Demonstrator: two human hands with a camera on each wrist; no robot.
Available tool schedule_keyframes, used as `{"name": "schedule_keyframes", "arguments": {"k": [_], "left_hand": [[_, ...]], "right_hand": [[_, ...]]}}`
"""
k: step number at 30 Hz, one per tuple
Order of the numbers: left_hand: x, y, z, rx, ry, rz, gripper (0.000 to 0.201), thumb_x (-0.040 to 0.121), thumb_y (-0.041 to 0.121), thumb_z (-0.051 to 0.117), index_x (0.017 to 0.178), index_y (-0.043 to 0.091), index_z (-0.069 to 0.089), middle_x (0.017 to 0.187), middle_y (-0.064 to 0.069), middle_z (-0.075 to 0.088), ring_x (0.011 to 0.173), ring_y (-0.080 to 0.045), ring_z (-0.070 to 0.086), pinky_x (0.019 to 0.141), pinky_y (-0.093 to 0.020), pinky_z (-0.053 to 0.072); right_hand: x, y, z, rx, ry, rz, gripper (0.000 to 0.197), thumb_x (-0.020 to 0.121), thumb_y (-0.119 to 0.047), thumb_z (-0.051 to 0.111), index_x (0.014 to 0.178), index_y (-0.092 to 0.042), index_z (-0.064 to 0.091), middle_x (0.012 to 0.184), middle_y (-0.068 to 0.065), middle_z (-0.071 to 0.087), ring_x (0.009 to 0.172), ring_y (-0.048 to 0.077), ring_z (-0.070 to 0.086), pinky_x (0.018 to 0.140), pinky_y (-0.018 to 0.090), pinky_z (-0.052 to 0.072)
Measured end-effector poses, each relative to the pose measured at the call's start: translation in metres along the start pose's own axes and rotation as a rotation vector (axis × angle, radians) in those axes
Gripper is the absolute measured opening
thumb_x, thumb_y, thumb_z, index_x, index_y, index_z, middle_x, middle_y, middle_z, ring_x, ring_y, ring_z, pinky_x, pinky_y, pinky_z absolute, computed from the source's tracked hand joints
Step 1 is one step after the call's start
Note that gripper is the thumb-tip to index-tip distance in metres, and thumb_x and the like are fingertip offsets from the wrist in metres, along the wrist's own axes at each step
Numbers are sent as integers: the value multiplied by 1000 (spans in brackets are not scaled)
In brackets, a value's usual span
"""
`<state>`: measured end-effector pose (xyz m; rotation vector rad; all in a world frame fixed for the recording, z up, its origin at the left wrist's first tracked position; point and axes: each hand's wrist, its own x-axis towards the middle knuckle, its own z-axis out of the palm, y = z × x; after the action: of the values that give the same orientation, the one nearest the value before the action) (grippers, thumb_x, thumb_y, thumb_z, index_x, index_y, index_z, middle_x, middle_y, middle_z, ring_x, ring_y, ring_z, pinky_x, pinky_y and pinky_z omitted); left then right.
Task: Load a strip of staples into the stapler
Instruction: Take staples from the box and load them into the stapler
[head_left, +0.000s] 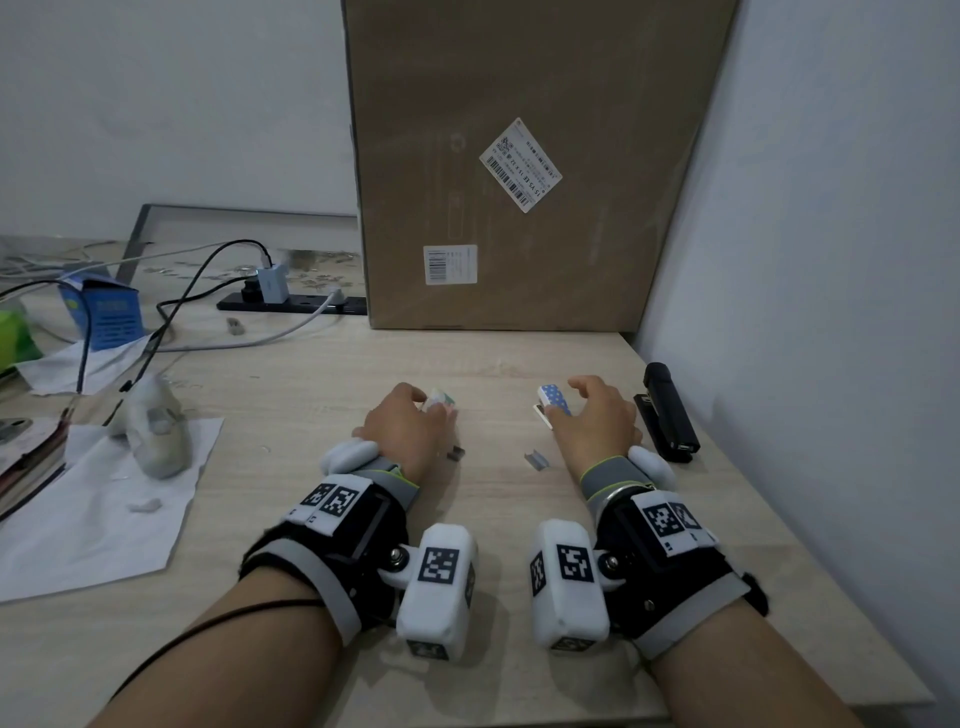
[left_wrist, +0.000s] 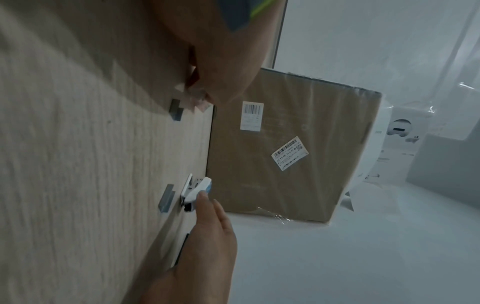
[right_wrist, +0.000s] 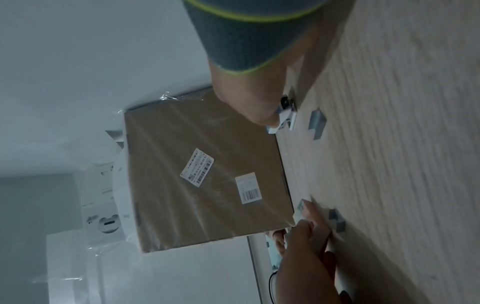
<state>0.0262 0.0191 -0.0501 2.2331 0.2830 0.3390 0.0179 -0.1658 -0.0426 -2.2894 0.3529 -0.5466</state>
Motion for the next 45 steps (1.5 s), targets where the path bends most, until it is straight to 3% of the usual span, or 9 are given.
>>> {"name": "schedule_keyframes", "arguments": {"k": [7,12,17,20,23,26,35,40,45], "left_hand": [[-3,6,-2,112,26,34,38,84,39,59,116,20,61,129,-11,51,120,-33,46,97,-42,35],[-8,14,-5,-66,3,226,30,81,28,62,110,21,67,120,-7,59,117,-28,51,99,-42,39],[-15,16,-1,-194,-139,366,54,62,60,53,107,33,68,116,5,63,117,-21,53,98,-49,43],[-16,16,1,-222,-163,413,38,71,53,56,102,34,67,98,15,63,101,-17,60,83,-55,50],[-18,19,-1,-283,-144,450,12,81,29,65,88,20,67,80,12,60,82,-14,58,67,-44,53],[-20,20,-2,-258,-152,503,8,79,19,69,78,18,61,74,14,56,73,-8,55,63,-14,43],[-22,27,-1,-290,-194,538,11,79,19,70,78,11,63,65,8,51,59,-6,46,56,-14,35],[-22,27,-1,-523,-272,375,18,80,15,71,74,18,55,92,-19,67,78,-28,66,45,-11,39],[-27,28,0,-762,-486,193,20,85,5,64,100,11,52,98,-13,67,79,-13,71,58,-14,46]], "right_hand": [[7,8,4,16,-56,80,26,82,-24,60,107,-20,61,105,4,69,108,29,57,100,42,35],[4,2,4,94,5,-67,21,85,-12,55,104,-19,64,107,4,70,103,29,60,97,41,39],[-8,-12,4,385,-128,-309,29,85,-7,58,113,-11,65,114,6,68,103,16,60,90,22,43],[-12,-15,3,434,-207,-357,29,85,-9,59,113,-11,65,114,5,68,104,16,61,93,26,45],[-14,-16,4,466,-275,-359,26,85,-20,63,111,-18,66,108,-3,69,100,11,62,89,20,46],[-18,-17,3,439,-304,-336,26,79,-30,69,103,-22,67,103,-5,69,96,9,60,75,6,41],[-16,-18,2,296,-108,-453,30,81,-48,59,85,-20,71,77,-2,72,76,14,66,76,39,53],[-9,-20,-10,644,102,-33,46,95,-39,38,64,-19,65,62,-3,68,66,10,66,67,24,47],[-12,-19,-4,775,-11,145,45,96,-40,35,76,-14,66,71,4,71,77,17,68,75,27,47]]}}
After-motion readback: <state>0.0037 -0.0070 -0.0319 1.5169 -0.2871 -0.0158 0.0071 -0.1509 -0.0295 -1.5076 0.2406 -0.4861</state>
